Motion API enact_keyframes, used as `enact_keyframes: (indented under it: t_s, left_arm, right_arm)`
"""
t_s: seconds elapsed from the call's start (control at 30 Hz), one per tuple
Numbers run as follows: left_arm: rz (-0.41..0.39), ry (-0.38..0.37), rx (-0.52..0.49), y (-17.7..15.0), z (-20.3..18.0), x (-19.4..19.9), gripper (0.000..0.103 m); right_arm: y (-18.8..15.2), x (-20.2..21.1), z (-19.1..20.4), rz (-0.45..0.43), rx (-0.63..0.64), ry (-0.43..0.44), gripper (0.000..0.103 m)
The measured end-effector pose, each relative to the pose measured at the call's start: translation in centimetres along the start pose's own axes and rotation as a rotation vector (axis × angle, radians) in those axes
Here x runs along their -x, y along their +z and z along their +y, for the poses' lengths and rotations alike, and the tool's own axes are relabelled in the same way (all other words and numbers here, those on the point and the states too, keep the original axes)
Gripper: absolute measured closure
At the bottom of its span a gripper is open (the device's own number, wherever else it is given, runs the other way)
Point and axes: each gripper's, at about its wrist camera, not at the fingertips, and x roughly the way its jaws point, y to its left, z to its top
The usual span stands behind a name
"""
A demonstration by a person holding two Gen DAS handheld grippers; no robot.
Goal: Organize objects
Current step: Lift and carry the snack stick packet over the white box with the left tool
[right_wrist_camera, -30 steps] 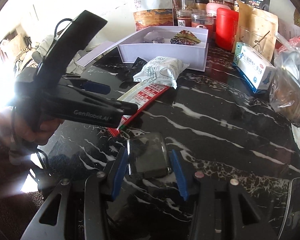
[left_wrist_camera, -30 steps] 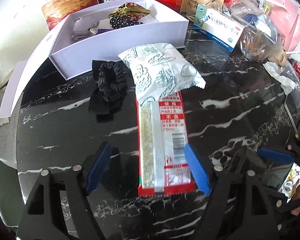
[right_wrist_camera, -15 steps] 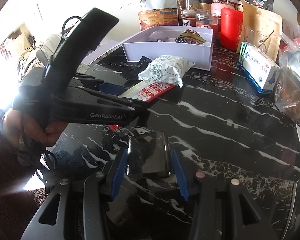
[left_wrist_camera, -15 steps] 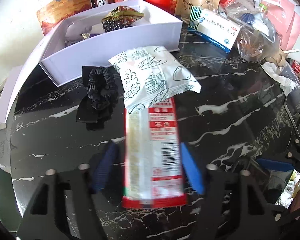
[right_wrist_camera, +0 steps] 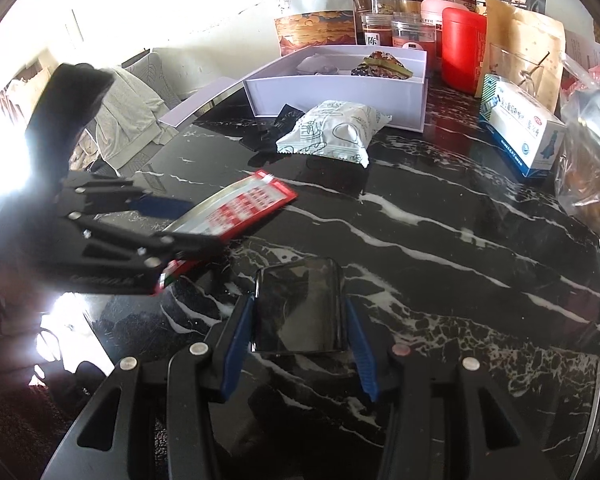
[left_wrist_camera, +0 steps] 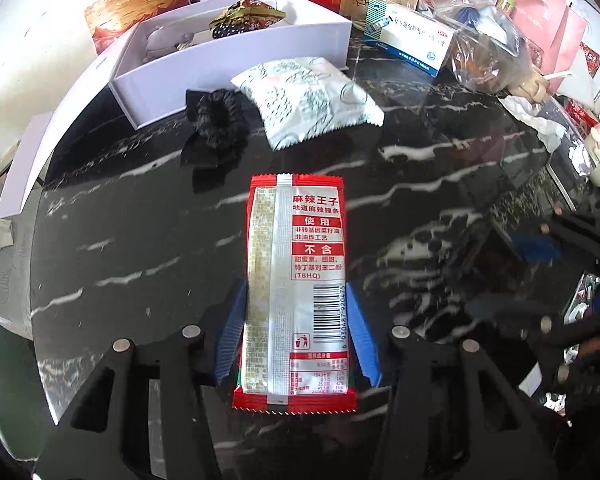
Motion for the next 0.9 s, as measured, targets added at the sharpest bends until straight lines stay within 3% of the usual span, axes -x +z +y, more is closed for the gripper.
enact_keyframes:
  t_s: [0.2,0.47,0.9]
  left_arm:
    - [0.004,0.009,0.018,-2.9,1.3,1.3,0.052]
    - [-0.048,0.038,0.038,-3.6,1.4,1.4,0.047]
    - [-0.052,0.009,0.048,-2.9,1.1,1.5,0.058]
  right_arm:
    - [-0.2,-0.6,0.3,0.013,0.021,-0.040,0.056]
    - [-0.6,-1.4,1.5,-0.010,0.094,-0.125,0.055]
    - [-0.6,-0.9,1.4,-0.025,0.067,-0.061,0.056]
